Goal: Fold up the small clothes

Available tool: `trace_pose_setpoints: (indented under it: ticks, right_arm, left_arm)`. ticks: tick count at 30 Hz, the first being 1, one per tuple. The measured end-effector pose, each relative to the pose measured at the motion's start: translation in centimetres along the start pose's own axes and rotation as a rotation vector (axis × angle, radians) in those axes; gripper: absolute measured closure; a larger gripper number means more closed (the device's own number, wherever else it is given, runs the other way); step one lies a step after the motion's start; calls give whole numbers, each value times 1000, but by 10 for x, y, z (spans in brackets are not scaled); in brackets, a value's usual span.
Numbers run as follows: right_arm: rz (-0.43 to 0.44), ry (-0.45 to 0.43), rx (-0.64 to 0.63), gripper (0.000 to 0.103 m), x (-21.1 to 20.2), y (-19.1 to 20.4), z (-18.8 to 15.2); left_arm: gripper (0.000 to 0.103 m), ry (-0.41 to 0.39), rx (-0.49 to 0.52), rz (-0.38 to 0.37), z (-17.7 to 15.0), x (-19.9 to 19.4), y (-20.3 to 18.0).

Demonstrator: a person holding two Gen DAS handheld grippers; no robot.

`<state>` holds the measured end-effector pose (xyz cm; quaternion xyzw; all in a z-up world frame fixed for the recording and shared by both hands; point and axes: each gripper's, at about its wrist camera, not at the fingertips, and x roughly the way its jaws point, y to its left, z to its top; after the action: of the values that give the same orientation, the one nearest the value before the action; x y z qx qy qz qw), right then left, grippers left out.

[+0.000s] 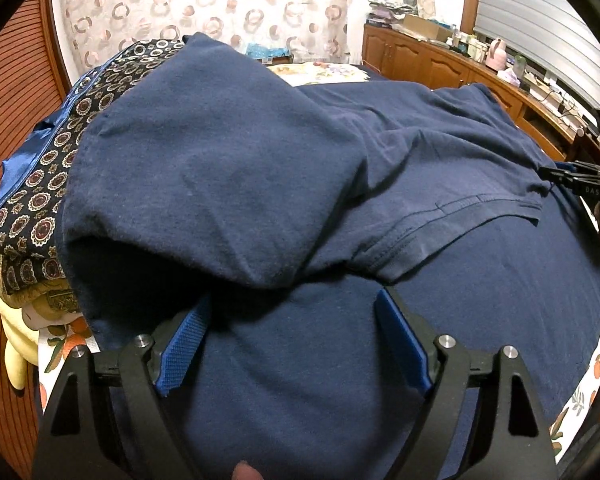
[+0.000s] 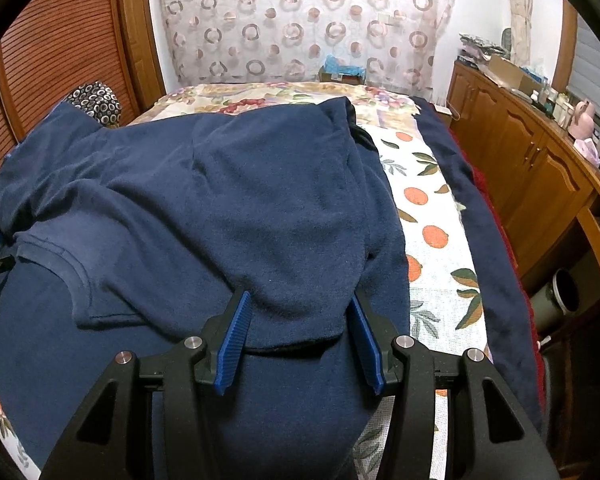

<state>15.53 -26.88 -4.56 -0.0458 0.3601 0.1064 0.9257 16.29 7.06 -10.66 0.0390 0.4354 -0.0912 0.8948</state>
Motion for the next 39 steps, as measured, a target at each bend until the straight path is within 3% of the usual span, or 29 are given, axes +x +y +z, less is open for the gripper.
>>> trace_pose_setpoints:
  ticks: [12,18,21,26,30,32,37,39]
  right_arm:
    - [-9,-2,-7,51,-5,1,-2]
    - [-8,-1,-8,51,-6,0,-2]
    - [-9,-1,-9,51,-6,-1,-3]
    - [-10,0,-8,51,-6,-1,-3]
    - [-10,0,-8,51,-6,-1,-3]
    - [-10,0,-8,51,-6,-1,-3]
    - [-15,0,-8,51,-6,-3,-2]
    - [-17,-1,-5,56,-6,-4,-2]
  left_arm:
    - [19,7,1,-17,-6,-5,5]
    - [23,-111,-70,-10,0,-41,29]
    - [29,-176,-100,14,8,-61,45]
    - [49,-238,-148,73,18,-76,72]
    - [58,-214,-151,103,27,-66,79]
    - [71,-193,-133,98,29,-57,78]
    - [79,-161,-93,107,31,-42,68]
    - [87,-168,-82,108,31,-43,66]
